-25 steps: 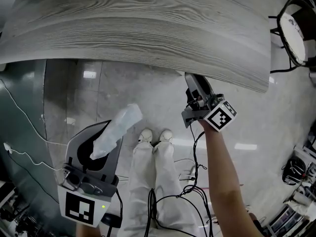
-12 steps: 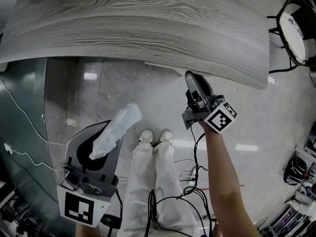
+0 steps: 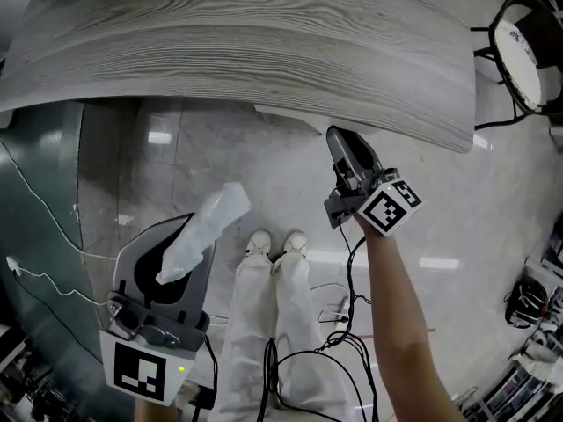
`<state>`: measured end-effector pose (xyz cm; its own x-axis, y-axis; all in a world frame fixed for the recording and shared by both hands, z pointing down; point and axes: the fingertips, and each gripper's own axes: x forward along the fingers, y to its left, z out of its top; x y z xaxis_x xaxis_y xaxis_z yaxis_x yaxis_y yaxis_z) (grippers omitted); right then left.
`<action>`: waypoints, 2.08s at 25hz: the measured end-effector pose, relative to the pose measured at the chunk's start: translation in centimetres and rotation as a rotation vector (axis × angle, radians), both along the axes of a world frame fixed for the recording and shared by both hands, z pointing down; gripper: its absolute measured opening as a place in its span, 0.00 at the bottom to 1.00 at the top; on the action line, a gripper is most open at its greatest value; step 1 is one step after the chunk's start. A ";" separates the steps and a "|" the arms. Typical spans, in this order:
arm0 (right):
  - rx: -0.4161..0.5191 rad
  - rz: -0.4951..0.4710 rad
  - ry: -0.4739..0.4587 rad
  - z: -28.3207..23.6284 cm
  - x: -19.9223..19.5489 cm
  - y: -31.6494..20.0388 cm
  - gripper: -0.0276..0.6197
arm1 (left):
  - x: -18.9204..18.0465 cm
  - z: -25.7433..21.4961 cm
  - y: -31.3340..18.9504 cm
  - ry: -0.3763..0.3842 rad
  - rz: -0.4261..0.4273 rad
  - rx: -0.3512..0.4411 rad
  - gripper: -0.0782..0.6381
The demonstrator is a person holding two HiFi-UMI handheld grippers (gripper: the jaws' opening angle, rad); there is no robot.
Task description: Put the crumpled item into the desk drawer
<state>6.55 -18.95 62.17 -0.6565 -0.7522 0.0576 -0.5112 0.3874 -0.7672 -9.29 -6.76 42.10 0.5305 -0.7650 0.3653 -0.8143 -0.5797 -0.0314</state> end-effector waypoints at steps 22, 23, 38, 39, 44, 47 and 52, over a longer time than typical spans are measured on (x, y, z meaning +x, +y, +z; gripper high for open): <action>0.157 -0.032 0.567 -6.4 4.7 3.5 0.31 | 1.0 -2.7 -0.3 0.021 0.042 0.043 0.18; 0.176 -0.031 0.597 -6.9 4.8 3.4 0.32 | 1.1 -2.8 -0.3 0.020 0.046 0.043 0.18; 0.354 -0.051 0.612 -11.2 4.6 0.6 0.33 | 3.0 -2.7 -1.2 0.004 0.074 0.029 0.18; 0.363 -0.054 0.608 -11.4 4.5 0.4 0.33 | 3.0 -2.6 -1.3 0.003 0.074 0.027 0.18; 0.410 -0.102 0.608 -12.2 3.1 -0.4 0.33 | 3.0 -2.4 -1.7 0.004 0.071 0.022 0.18; 0.422 -0.131 0.611 -12.1 2.8 -0.6 0.31 | 3.1 -2.3 -1.7 0.004 0.068 0.021 0.18; 0.444 -0.203 0.621 -12.1 3.0 -0.5 0.27 | 3.1 -2.2 -1.8 -0.002 0.064 0.020 0.18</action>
